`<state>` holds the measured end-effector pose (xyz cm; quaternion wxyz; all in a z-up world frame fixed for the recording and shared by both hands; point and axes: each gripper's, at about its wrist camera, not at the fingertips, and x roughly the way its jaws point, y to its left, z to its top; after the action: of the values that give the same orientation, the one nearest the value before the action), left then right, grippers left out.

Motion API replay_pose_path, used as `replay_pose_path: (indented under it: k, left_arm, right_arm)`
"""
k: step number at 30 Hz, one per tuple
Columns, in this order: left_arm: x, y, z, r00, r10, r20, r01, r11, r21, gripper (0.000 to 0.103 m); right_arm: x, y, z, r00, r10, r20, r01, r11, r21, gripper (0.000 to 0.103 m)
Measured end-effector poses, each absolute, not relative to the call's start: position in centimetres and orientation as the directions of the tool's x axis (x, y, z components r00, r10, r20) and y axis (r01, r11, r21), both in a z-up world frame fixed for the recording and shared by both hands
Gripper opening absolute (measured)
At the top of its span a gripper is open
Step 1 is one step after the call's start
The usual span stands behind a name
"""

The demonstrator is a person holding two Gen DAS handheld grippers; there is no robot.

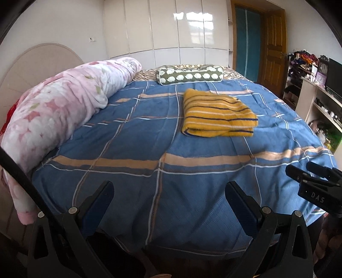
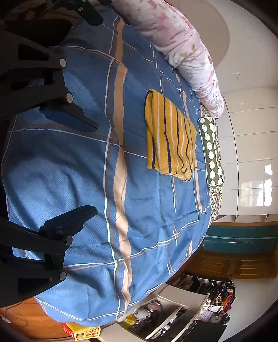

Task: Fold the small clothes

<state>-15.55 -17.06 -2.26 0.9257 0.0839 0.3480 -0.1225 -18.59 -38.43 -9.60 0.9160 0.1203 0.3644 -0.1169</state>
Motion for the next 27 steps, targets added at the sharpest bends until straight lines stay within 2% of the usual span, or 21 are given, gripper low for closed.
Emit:
replay_pose_path:
  k: [16, 27]
  left_arm:
    - [-13.6, -17.5, -5.1, 0.635, -0.172, -0.753, 0.31, 0.95, 0.044, 0.103]
    - [-10.9, -16.7, -5.4, 0.608, -0.226, -0.761, 0.313, 0.949, -0.032, 0.103]
  right_arm:
    - [-16.3, -38.4, -12.8, 0.639, -0.088, -0.764, 0.307, 0.94, 0.148, 0.075]
    - [-12.6, -40.2, -8.8, 0.645, -0.15, -0.749, 0.293, 0.954, 0.061, 0.075]
